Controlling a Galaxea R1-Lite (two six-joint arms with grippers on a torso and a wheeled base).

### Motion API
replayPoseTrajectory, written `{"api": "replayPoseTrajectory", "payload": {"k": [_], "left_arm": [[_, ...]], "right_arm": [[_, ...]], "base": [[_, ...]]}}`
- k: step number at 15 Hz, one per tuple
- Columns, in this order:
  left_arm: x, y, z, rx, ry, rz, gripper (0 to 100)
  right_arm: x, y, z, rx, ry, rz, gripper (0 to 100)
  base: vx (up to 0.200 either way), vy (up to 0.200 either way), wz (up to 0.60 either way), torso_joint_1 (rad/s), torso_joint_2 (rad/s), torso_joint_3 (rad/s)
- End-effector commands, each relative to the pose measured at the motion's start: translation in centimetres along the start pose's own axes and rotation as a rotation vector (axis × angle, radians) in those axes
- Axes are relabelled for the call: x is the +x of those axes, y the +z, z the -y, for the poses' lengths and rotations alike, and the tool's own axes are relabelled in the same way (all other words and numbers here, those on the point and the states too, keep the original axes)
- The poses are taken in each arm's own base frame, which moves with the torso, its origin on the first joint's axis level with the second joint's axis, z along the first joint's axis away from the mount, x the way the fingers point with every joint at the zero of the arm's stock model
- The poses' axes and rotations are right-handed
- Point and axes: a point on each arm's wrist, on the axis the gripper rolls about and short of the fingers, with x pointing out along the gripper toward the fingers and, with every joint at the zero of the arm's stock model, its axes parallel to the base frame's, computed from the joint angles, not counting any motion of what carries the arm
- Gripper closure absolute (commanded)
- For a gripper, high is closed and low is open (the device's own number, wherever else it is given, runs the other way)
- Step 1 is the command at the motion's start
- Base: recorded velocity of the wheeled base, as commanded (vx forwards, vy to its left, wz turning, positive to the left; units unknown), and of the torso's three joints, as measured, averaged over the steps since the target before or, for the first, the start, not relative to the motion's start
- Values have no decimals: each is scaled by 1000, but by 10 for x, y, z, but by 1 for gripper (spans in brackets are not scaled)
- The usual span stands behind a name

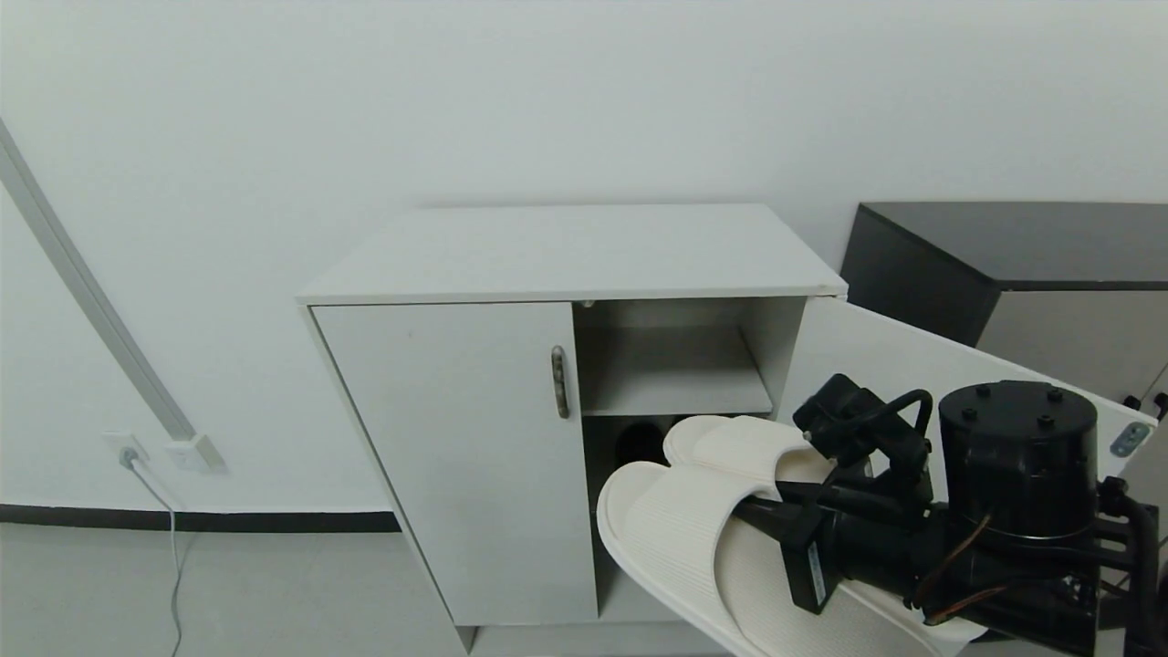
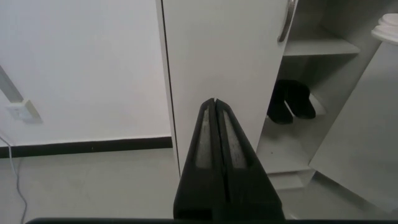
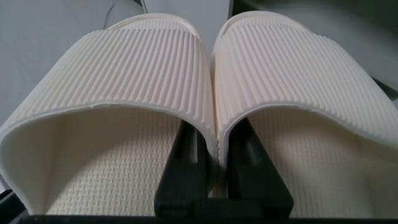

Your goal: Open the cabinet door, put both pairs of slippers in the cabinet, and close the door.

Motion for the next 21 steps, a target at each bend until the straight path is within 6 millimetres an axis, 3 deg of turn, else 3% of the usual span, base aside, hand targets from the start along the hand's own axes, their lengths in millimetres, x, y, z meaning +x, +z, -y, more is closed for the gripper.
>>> {"api": "replayPoseTrajectory", "payload": {"k": [1, 14, 21], "left_arm": [[0, 0, 0, -1, 0, 0, 100], [0, 0, 0, -4, 1, 0, 100], [0, 0, 0, -8, 1, 0, 100]], "right_arm": [[0, 0, 0, 0, 0, 0, 100], [-1, -5, -1, -22, 6, -3, 100], [-1, -6, -1, -22, 6, 10, 100]], "base": [[0, 0, 0, -154, 486, 320], [0, 0, 0, -90, 458, 362], [0, 0, 0, 0, 30, 28]]}}
